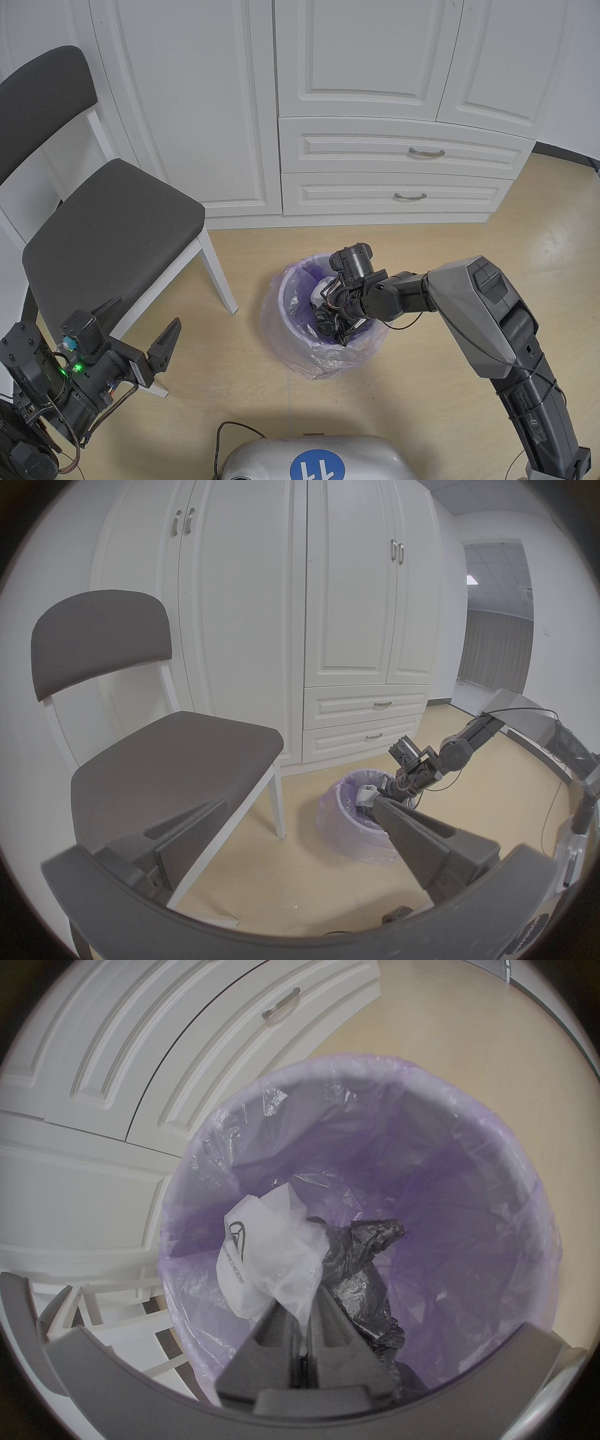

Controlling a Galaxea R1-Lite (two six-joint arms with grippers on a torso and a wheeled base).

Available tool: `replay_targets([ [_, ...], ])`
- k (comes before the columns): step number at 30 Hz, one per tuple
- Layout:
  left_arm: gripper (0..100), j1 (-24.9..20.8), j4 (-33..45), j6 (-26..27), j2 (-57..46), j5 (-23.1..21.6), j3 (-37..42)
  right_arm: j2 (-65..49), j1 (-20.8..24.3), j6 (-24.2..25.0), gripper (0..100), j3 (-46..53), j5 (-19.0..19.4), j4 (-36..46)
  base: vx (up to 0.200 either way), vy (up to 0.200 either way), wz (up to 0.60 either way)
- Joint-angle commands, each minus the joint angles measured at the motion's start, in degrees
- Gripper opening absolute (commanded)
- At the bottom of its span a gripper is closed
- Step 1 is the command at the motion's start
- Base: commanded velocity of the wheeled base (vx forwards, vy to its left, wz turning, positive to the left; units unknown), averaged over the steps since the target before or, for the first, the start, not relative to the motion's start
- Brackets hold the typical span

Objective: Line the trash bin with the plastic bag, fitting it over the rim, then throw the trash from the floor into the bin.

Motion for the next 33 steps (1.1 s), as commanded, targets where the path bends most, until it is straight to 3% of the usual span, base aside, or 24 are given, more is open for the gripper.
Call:
replay_targets([
  [1, 100, 0.10, -0.04, 0.14, 0.23, 0.01, 1.01, 0.27, 0.00, 0.02, 0, 0.01, -0.04, -0.05, 0.000, 0.000, 0.00],
  [2, 100, 0.10, -0.04, 0.14, 0.23, 0.01, 1.01, 0.35, 0.00, 0.02, 0, 0.01, -0.04, -0.05, 0.000, 0.000, 0.00],
  [3, 100, 0.10, -0.04, 0.14, 0.23, 0.01, 1.01, 0.27, 0.00, 0.02, 100, 0.01, -0.04, -0.05, 0.000, 0.000, 0.00],
  [33, 100, 0.01, -0.12, 0.14, 0.23, 0.01, 1.01, -2.90, 0.88, -0.33, 100, 0.70, 0.05, 0.13, 0.000, 0.000, 0.00],
])
